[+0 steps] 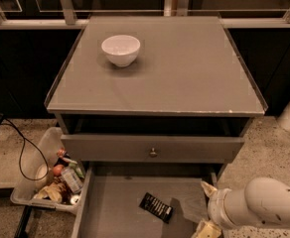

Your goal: Pick rxbar chocolate from middle drawer and place on counter

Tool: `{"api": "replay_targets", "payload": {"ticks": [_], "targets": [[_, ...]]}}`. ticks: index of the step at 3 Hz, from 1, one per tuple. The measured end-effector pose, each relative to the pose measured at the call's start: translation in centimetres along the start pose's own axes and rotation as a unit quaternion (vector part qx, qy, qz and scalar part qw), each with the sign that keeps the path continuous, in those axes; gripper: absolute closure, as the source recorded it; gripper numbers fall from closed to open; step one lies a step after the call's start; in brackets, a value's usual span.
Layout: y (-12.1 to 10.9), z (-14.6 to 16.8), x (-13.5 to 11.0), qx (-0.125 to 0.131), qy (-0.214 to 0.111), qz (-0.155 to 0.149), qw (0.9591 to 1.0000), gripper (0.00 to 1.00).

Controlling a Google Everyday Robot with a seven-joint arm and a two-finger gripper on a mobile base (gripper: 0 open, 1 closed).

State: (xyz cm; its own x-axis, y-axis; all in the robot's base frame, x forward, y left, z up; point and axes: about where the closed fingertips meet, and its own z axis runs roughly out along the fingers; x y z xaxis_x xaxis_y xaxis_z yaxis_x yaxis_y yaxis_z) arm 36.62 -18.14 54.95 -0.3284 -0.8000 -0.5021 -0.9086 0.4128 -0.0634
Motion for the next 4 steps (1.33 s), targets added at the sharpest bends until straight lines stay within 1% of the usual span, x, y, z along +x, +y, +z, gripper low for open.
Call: {"api": "replay_targets", "payload": {"ticks": [1, 2, 3, 4], "targets": [[-1.2, 1.7, -0.9, 0.008, -0.038, -0.001, 0.9993, 0.0], [-2.2, 4.7, -1.2, 0.017, -0.101, -0.023, 0.9945, 0.0], [-1.5, 8.1, -1.3, 0.005, -0.149, -0.051, 0.9874, 0.0], [-0.1, 10.8, -0.7, -0.009, -0.163, -0.077, 0.9836, 0.0]]}}
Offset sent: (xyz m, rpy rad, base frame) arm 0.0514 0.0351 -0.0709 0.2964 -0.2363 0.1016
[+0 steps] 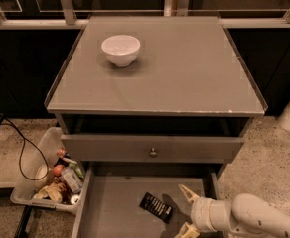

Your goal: Pick rxbar chocolate from middle drawer and place on counter

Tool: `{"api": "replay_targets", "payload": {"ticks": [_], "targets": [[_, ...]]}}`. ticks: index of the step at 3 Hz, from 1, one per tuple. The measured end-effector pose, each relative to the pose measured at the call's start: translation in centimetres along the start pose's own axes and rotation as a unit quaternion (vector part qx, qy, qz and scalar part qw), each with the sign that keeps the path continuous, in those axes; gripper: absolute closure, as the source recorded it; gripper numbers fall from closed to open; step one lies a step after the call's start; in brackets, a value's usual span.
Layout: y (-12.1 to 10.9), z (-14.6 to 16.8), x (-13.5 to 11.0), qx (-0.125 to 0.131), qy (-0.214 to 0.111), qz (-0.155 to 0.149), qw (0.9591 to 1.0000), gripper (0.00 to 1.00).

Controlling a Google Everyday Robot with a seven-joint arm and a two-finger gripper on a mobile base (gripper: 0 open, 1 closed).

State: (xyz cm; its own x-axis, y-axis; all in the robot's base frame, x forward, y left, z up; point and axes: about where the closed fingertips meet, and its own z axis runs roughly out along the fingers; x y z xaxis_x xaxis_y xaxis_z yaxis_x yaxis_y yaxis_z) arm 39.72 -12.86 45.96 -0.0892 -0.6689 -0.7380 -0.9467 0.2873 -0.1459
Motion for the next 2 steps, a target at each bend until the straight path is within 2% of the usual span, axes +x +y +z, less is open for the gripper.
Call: {"api": "replay_targets", "payload": {"ticks": [1, 2], "targets": [[0.3, 2.1, 1.1, -0.006, 0.0, -0.014, 0.9999, 0.0], [-0.5, 4.1, 1.5, -0.004, 0.0, -0.02, 0.9998, 0.0]]}}
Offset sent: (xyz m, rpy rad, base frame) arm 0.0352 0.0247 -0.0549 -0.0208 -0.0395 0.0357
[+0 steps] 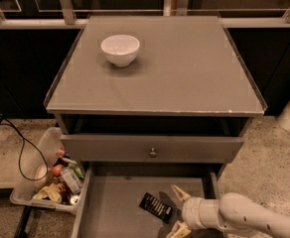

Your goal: Pick rxbar chocolate from middle drawer and place on counter

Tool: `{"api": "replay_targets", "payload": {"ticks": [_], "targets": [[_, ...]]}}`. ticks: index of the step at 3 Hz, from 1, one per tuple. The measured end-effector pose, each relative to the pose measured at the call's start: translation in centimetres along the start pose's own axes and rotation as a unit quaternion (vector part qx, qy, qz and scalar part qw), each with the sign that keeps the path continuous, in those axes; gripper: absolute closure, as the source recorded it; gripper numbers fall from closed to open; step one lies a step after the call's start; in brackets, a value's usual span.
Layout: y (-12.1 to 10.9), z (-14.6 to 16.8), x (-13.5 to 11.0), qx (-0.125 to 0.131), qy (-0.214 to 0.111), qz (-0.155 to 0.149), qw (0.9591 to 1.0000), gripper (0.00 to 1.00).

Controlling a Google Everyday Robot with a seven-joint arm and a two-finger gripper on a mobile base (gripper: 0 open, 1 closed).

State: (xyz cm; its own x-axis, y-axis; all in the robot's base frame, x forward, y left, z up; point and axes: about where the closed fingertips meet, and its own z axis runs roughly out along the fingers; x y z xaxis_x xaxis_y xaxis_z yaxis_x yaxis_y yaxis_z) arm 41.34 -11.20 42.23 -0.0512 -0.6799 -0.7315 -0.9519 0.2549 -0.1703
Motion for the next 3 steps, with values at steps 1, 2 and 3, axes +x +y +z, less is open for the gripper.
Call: {"api": "replay_targets", "payload": {"ticks": [1, 2, 3], "targets": [[-1.1, 1.9, 0.4, 0.004, -0.005, 0.011, 0.9999, 0.0], [-1.4, 3.7, 0.6, 0.002, -0.011, 0.029, 0.9995, 0.0], [-1.6, 5.3, 1.6, -0.003, -0.002, 0.064, 0.9979, 0.0]]}}
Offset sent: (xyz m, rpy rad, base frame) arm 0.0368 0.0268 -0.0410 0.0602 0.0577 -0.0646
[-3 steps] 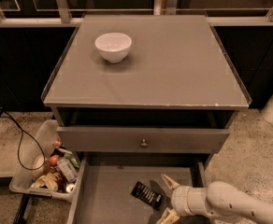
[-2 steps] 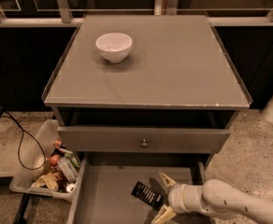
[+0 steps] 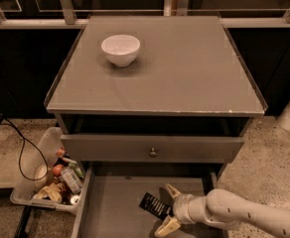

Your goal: Pick rxbar chocolate from middle drawer and place on counter

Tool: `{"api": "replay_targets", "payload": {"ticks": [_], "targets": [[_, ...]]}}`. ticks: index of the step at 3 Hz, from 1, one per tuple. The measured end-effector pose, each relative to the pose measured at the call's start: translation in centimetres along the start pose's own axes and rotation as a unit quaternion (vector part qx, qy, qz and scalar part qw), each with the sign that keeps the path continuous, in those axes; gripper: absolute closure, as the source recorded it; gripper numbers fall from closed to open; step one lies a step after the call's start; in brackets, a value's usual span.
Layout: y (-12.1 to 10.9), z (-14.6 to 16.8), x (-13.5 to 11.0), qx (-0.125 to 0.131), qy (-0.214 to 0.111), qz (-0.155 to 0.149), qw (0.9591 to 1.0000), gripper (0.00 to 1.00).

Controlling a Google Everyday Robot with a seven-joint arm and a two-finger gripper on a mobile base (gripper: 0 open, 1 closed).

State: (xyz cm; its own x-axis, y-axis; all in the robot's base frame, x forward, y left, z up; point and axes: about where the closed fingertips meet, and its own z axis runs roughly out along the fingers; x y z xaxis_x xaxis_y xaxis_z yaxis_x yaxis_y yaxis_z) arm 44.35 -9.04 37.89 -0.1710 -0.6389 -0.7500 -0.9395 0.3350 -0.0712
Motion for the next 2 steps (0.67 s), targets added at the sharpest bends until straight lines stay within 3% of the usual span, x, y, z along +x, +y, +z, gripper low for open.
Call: {"api": "replay_targets", "payload": {"ticks": [2], "targets": [[-0.52, 1.93, 1.06, 0.012, 0.024, 0.037, 0.999, 0.0]]}}
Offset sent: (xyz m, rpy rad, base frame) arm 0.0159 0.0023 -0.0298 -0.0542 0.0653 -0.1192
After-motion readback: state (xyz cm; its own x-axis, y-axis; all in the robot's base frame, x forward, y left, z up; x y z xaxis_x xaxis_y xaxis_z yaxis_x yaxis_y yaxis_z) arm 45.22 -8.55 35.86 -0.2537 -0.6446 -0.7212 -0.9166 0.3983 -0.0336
